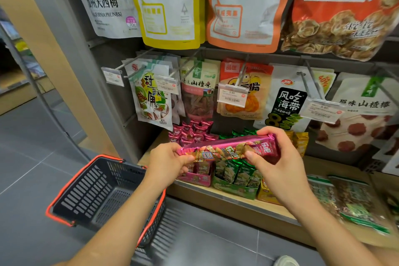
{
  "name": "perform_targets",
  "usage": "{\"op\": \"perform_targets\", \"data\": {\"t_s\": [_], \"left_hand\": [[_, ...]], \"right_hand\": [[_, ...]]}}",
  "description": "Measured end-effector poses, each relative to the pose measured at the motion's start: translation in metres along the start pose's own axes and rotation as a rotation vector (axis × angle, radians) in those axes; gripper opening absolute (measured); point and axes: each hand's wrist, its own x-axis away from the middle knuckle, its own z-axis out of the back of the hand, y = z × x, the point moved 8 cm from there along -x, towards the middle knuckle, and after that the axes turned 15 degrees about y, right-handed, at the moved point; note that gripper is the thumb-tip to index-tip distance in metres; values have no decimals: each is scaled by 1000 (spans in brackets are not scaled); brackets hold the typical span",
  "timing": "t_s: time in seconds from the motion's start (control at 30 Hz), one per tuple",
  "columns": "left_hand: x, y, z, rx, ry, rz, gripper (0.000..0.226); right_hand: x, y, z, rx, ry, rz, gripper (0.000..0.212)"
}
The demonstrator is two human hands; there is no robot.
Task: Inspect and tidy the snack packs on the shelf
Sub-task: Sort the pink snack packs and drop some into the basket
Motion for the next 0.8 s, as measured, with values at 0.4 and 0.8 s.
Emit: {"op": "perform_targets", "data": {"t_s": [0.4,0.8], "left_hand": [[-36,33,-69,-366,-133,-392,35],[-49,4,-136,-735,-300,-704,59]], "right_hand": [[-1,-25,5,193,176,494,33],[-53,13,-67,465,17,406,35]]}}
